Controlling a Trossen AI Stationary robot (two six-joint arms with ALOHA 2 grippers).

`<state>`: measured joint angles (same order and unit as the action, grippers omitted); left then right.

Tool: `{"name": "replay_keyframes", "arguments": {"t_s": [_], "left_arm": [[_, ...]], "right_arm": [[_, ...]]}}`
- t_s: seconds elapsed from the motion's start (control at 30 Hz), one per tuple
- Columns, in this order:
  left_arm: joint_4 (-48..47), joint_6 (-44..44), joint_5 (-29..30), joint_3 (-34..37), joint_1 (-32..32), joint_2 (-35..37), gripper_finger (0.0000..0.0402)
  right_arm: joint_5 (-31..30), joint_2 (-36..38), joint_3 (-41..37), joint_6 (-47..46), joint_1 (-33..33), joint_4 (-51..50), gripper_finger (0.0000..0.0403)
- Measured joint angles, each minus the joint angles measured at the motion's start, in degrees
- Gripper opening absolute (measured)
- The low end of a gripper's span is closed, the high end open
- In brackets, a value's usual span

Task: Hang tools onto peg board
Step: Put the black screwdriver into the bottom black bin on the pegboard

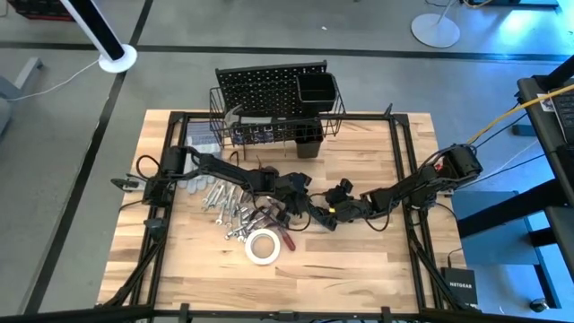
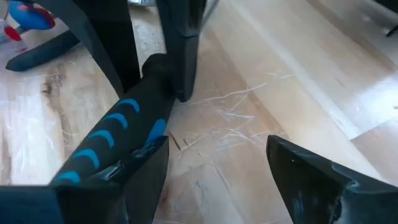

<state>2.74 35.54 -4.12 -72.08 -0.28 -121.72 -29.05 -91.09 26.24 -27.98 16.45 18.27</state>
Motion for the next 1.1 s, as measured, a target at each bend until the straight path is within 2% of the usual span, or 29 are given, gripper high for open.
{"name": "replay_keyframes", "arguments": {"t_s": [0.17, 0.4, 0.63, 0.83, 0.97, 1.1], "left_arm": [[-0.14, -1.66, -0.35, 0.03, -0.08, -0.04, 0.0105], [0.03, -5.58, 0.32, -0.05, -0.21, 1.22, 0.0101], [-1.24, -11.61, -0.46, 0.36, -0.44, 7.20, 0.0099], [0.15, -15.41, 0.17, 0.18, -0.13, 12.09, 0.0098], [3.65, -18.16, 0.28, 0.43, 0.42, 14.83, 0.0098], [6.61, -23.05, -2.10, 0.54, 2.05, 15.56, 0.0098]], "right_arm": [[2.82, 6.82, 0.00, -0.39, 0.04, -7.01, 0.0275], [6.23, 22.69, 0.11, -1.75, 0.44, -19.21, 0.0275], [4.95, 36.93, 0.09, -2.17, 6.08, -28.29, 0.0275], [-5.17, 44.70, 0.09, -1.57, 13.78, -28.82, 0.0275], [-13.13, 46.39, 0.07, -0.21, 18.63, -28.83, 0.0275], [-24.52, 46.42, -3.00, 0.02, 23.53, -23.97, 0.0275]]}}
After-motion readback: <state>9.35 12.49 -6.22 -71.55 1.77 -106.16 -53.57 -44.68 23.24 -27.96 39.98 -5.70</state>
